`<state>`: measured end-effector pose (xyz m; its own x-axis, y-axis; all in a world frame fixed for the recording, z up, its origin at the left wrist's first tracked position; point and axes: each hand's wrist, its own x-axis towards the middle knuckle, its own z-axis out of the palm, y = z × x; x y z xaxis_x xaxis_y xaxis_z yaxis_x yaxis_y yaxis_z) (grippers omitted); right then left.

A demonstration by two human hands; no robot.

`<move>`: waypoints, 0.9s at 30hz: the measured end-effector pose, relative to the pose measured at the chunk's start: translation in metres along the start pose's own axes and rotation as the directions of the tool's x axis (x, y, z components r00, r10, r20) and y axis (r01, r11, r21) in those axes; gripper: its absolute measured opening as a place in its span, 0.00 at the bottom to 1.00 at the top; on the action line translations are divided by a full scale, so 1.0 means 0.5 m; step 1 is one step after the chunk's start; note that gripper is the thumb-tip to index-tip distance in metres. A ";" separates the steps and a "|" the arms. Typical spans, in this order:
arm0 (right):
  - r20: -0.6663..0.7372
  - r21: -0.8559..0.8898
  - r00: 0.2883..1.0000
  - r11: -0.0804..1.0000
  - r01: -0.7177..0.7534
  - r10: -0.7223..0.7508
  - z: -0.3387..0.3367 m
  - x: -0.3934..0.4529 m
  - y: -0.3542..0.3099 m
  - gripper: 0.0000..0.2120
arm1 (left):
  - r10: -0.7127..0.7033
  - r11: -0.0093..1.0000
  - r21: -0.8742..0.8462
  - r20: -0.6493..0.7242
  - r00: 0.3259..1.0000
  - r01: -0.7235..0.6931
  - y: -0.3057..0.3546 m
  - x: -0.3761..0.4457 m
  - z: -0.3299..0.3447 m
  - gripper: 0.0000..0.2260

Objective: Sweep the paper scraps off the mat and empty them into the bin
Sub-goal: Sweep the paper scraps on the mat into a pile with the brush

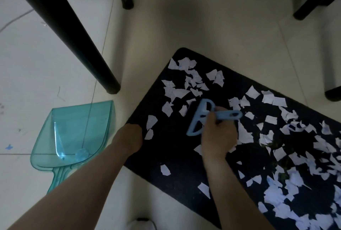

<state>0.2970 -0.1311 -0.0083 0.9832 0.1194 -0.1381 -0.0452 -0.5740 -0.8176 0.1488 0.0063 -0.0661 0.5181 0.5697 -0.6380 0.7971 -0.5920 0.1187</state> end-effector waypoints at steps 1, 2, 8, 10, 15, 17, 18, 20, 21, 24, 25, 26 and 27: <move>0.089 0.047 0.996 0.999 0.016 -0.020 0.024 -0.019 -0.014 0.04 | -0.009 1.000 0.000 -0.014 1.000 0.009 -0.002 0.002 0.001 0.13; 0.193 0.060 0.980 0.998 0.031 -0.042 0.053 -0.040 -0.029 0.04 | -0.016 1.000 0.001 -0.043 0.999 0.016 -0.003 0.003 0.001 0.15; 0.483 -0.107 0.851 0.951 0.289 -0.205 0.207 -0.089 -0.031 0.10 | -0.044 0.999 0.019 -0.035 0.998 0.045 0.001 -0.004 -0.008 0.11; 0.465 -0.139 0.866 0.950 0.280 -0.187 0.205 -0.059 -0.011 0.09 | -0.014 1.000 0.027 -0.030 0.999 0.015 -0.005 -0.003 -0.005 0.16; 0.180 -0.225 0.974 0.959 0.174 -0.135 0.093 0.054 0.055 0.07 | 0.013 1.000 0.010 -0.039 0.999 -0.013 0.001 0.007 -0.003 0.18; 0.041 -0.198 0.991 0.971 0.136 -0.130 0.039 0.081 0.066 0.05 | 0.025 0.999 0.024 -0.012 1.000 -0.025 0.003 0.012 -0.003 0.18; -0.012 -0.172 0.990 0.976 0.134 -0.138 0.021 0.085 0.065 0.04 | 0.018 1.000 0.021 -0.002 1.000 -0.018 0.004 0.016 -0.004 0.18; -0.044 -0.040 0.984 0.984 0.173 -0.174 0.010 0.074 0.042 0.03 | 0.014 1.000 0.003 0.001 1.000 -0.014 0.012 0.024 -0.015 0.12; -0.019 0.039 0.980 0.979 0.200 -0.199 0.019 0.062 0.023 0.03 | 0.022 1.000 0.001 -0.001 1.000 -0.022 0.019 0.029 -0.026 0.10; 0.188 0.163 0.952 0.963 0.213 -0.242 0.095 0.020 -0.024 0.05 | 0.032 0.999 -0.015 0.003 0.999 -0.032 0.043 0.051 -0.067 0.13; 0.285 0.177 0.930 0.966 0.186 -0.231 0.127 0.008 -0.032 0.05 | 0.024 1.000 -0.017 0.006 1.000 -0.024 0.047 0.062 -0.076 0.13; 0.366 0.153 0.904 0.972 0.176 -0.222 0.154 0.001 -0.033 0.04 | 0.021 1.000 -0.002 0.008 1.000 -0.021 0.050 0.070 -0.080 0.13; 0.418 0.101 0.881 0.975 0.198 -0.222 0.173 -0.003 -0.031 0.03 | 0.026 1.000 0.015 0.011 1.000 -0.026 0.050 0.073 -0.081 0.13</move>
<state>0.2811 -0.0524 -0.0435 0.8022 0.5712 -0.1739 0.1325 -0.4543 -0.8809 0.2003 0.0357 -0.0555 0.5353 0.5478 -0.6429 0.7786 -0.6151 0.1242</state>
